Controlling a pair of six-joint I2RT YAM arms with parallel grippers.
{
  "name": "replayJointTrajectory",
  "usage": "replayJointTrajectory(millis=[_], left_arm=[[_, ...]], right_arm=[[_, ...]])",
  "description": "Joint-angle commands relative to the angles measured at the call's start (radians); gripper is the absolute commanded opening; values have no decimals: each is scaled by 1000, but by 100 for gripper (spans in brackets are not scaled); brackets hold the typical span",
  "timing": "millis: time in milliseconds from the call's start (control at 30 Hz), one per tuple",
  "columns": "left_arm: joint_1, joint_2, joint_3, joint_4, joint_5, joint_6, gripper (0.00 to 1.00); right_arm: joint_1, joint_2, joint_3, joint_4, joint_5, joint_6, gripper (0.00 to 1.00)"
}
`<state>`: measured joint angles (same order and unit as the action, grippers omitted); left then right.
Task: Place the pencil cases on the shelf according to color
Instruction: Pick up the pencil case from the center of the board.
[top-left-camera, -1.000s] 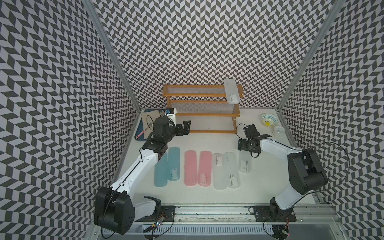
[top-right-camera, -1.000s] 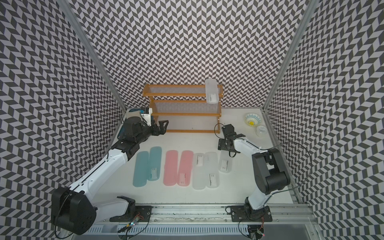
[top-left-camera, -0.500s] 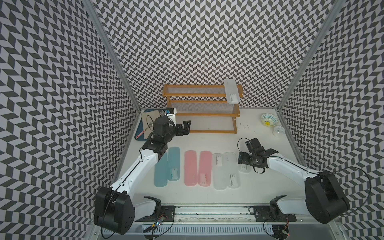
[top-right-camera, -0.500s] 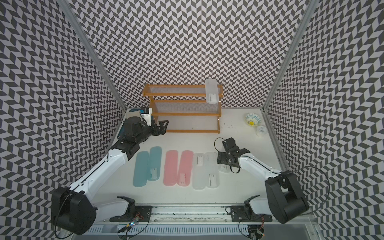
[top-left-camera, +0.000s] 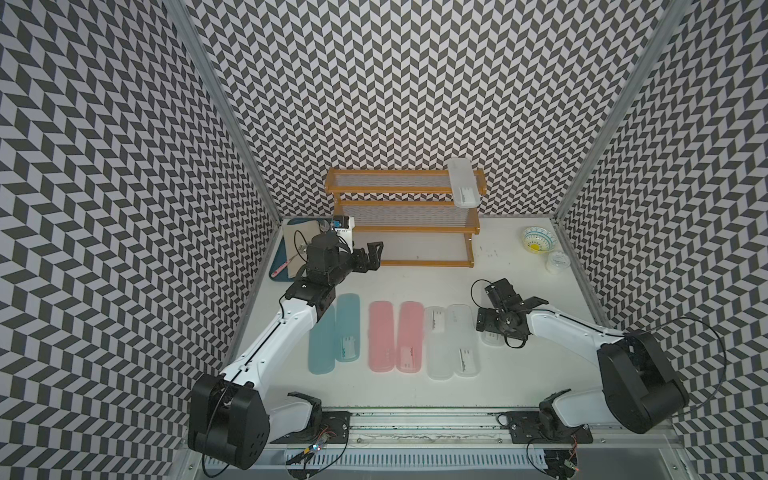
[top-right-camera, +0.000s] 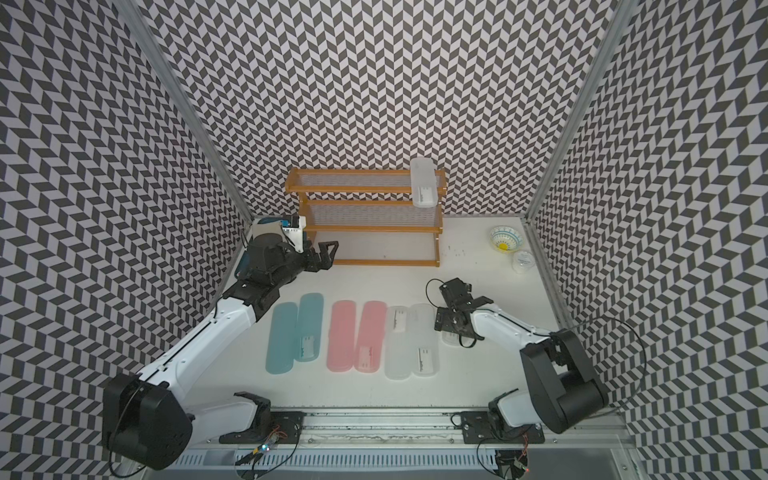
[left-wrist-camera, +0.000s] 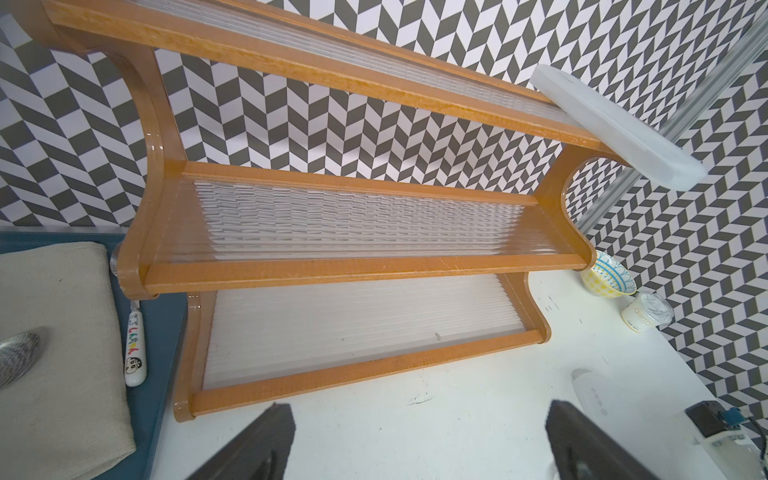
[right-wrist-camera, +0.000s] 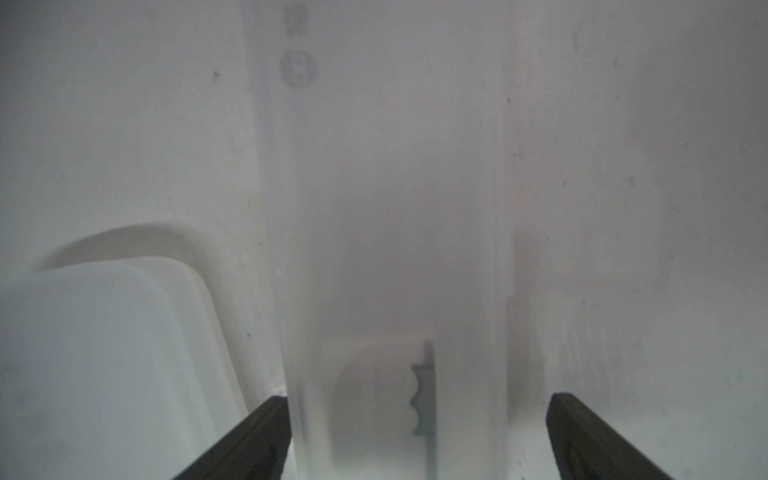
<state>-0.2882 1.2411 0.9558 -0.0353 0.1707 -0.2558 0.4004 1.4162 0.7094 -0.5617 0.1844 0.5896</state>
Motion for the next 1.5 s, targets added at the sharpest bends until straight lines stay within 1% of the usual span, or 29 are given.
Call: replayJointTrajectory(millis=[0,100,167,333,433,600,767,933,1067,1200,1300,1367,1467], left_arm=[[-6,-23,9,5,20,-4,99],[-6,-26,8,8,22,-5,100],[-6,-28,8,7,21,-5,100],[-6,-32,8,8,23,-10,100],[-6,-37,2,14,24,-11,100],[-6,-25,4,16,33,-15,100],[-6,-25,2,15,29,-14,99],[-6,-29,-6,25,3,-3,100],[-5,-34,5,23,-8,1,100],[-6,-40,17,37,-8,-21,100],[-6,-38,50,26,-11,-43,100],[-6,-42,69,32,-14,-56,100],[-6,-46,80,73,-2,-55,99]], right_arm=[[-9,-53,-13,-10,17,14,100],[-8,-70,-33,7,-55,8,100],[-5,-61,-47,7,-75,14,100],[17,-30,-77,12,-71,28,99],[24,-23,-88,22,-68,33,97],[30,-30,-85,17,-33,48,86],[51,-111,-76,4,-17,54,73],[64,-208,-13,-38,3,29,68],[69,-258,47,-37,-10,-24,66],[85,-268,105,-46,-43,-101,65],[102,-261,144,-70,-41,-136,65],[116,-262,169,-76,-61,-168,65],[148,-257,211,-108,-54,-179,65]])
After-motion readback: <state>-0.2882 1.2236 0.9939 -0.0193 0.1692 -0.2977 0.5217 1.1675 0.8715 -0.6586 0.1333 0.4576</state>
